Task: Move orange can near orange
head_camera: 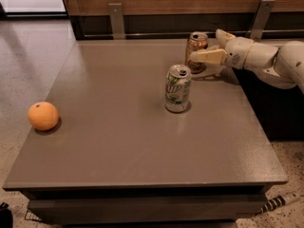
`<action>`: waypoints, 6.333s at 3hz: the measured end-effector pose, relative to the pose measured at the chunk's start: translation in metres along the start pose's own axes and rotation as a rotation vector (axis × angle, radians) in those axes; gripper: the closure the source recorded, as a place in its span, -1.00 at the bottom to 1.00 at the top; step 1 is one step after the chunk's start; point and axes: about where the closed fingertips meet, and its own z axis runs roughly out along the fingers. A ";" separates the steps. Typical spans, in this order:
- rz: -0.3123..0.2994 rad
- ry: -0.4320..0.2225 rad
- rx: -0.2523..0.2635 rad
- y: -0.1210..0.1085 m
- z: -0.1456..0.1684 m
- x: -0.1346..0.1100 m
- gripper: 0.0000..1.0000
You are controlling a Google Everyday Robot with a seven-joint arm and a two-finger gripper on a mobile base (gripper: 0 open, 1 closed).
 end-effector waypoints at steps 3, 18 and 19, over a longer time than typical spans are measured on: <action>0.019 -0.007 -0.054 0.016 0.017 0.009 -0.31; -0.109 0.019 -0.199 0.277 0.060 -0.145 1.00; -0.107 0.018 -0.199 0.280 0.060 -0.144 1.00</action>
Offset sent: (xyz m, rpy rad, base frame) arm -0.0028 0.0140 -0.0083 0.0138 0.0094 0.0375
